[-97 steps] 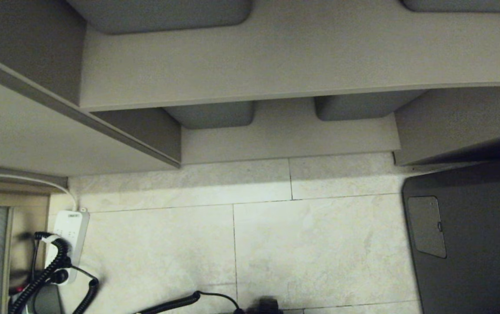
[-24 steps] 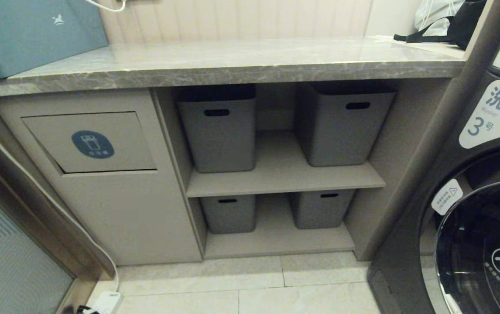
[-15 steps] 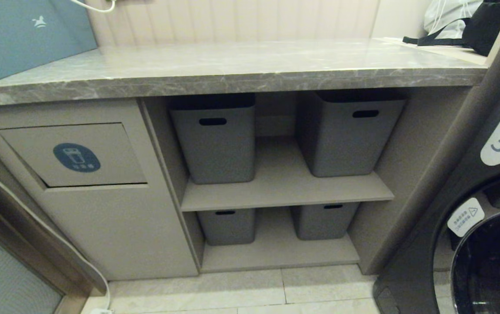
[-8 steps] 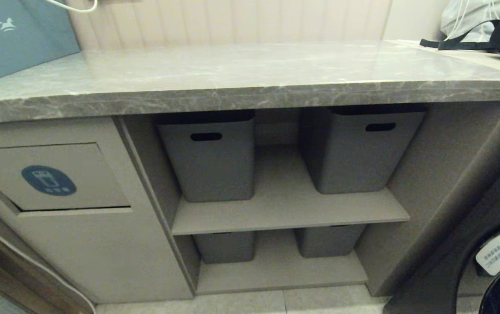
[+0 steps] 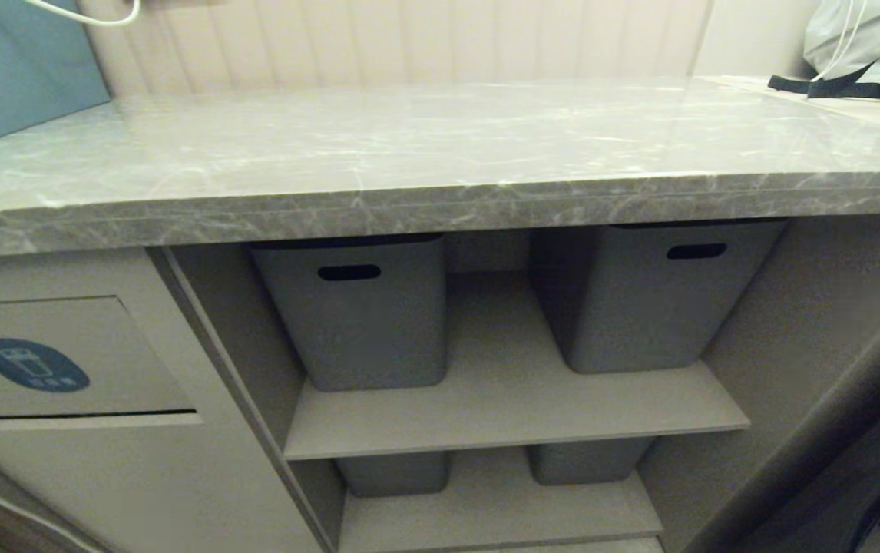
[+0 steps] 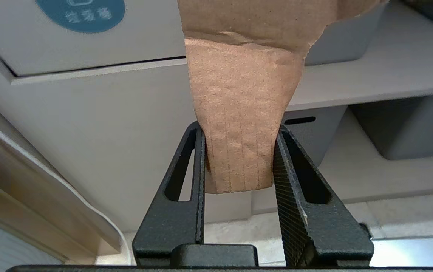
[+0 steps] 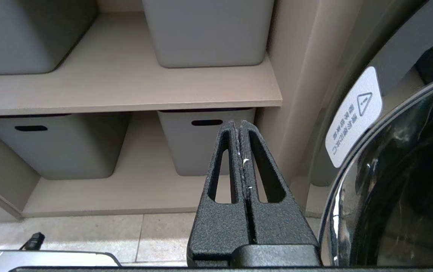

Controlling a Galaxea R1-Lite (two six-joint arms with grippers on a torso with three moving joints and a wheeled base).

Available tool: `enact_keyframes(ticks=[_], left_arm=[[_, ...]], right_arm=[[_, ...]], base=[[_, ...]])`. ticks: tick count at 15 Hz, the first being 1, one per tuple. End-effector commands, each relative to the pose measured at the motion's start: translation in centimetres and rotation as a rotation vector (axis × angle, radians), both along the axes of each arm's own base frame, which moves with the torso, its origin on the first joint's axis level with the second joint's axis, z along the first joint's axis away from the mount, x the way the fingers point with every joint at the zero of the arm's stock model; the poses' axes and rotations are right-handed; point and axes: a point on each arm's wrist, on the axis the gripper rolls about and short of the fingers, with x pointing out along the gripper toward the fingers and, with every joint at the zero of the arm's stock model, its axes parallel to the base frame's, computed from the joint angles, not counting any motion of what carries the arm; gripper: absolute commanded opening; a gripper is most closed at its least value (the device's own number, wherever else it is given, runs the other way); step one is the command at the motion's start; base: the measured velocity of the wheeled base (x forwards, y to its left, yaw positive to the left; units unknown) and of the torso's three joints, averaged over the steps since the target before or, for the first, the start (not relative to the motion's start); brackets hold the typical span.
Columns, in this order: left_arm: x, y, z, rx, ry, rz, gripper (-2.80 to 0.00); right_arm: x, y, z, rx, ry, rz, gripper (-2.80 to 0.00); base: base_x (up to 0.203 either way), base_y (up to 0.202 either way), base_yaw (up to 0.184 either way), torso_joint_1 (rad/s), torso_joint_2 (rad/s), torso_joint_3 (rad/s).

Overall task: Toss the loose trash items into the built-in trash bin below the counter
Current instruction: Put the garbage in the trash can

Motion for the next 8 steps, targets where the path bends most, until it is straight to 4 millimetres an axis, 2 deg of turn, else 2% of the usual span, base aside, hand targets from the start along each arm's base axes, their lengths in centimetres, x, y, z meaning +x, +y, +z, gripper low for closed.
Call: enact_keyframes(ticks=[1, 6, 8], left_arm=[[0.0, 0.0, 0.0, -0.012, 0.003, 0.001, -2.8], [0.0, 0.0, 0.3, -0.064, -0.021, 0.0, -2.8], [-0.7, 0.0, 2.6, -0.082, -0.107, -0.003, -2.8]], right_arm=[[0.0, 0.0, 0.0, 0.0, -0.001, 0.0, -2.8], [0.0, 0.0, 0.0, 0.0, -0.001, 0.0, -2.8], [0.0, 0.0, 0.0, -0.001, -0.001, 0.0, -2.8]], base=[[0.0, 0.0, 0.0, 0.0, 0.0, 0.0], [0.0, 0.0, 0.0, 0.0, 0.0, 0.0], [0.0, 0.0, 0.0, 0.0, 0.0, 0.0]])
